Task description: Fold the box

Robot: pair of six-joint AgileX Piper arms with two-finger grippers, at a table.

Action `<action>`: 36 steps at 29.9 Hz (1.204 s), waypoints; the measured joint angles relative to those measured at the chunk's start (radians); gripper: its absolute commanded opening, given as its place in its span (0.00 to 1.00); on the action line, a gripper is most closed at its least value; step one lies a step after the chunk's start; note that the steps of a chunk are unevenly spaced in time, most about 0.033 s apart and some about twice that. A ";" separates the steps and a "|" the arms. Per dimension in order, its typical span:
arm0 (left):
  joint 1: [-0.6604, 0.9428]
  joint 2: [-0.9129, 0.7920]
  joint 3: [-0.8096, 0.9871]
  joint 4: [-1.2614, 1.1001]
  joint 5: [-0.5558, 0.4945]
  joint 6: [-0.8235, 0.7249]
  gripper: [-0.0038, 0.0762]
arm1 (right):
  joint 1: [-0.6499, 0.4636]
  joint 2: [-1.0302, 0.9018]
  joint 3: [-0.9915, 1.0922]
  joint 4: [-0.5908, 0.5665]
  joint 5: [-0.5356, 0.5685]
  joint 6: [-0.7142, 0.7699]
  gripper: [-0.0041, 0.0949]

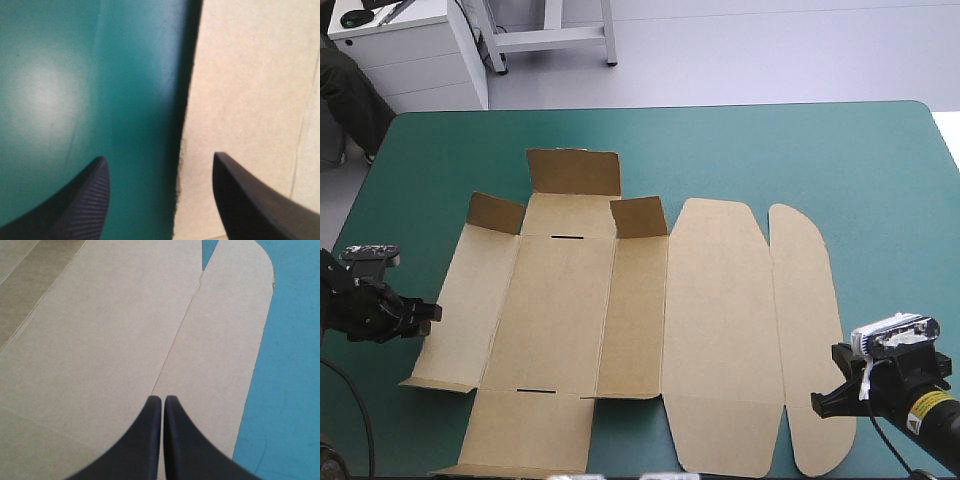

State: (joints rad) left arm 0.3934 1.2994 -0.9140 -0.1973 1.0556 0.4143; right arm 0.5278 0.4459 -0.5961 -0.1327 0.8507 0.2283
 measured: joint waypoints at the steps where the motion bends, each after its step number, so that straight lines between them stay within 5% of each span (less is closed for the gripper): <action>1: 0.000 0.004 0.000 -0.014 0.009 0.007 0.66 | 0.000 0.000 0.000 0.003 0.003 -0.002 0.04; 17: 0.000 0.060 0.085 -0.163 0.008 0.064 0.66 | 0.000 0.000 0.000 0.014 0.034 -0.006 0.04; 36: -0.106 0.060 0.098 -0.377 0.142 0.149 0.66 | 0.000 0.000 0.000 0.017 0.036 -0.006 0.04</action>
State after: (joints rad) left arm 0.2871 1.3592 -0.8158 -0.5743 1.1975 0.5637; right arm 0.5278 0.4459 -0.5961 -0.1161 0.8868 0.2224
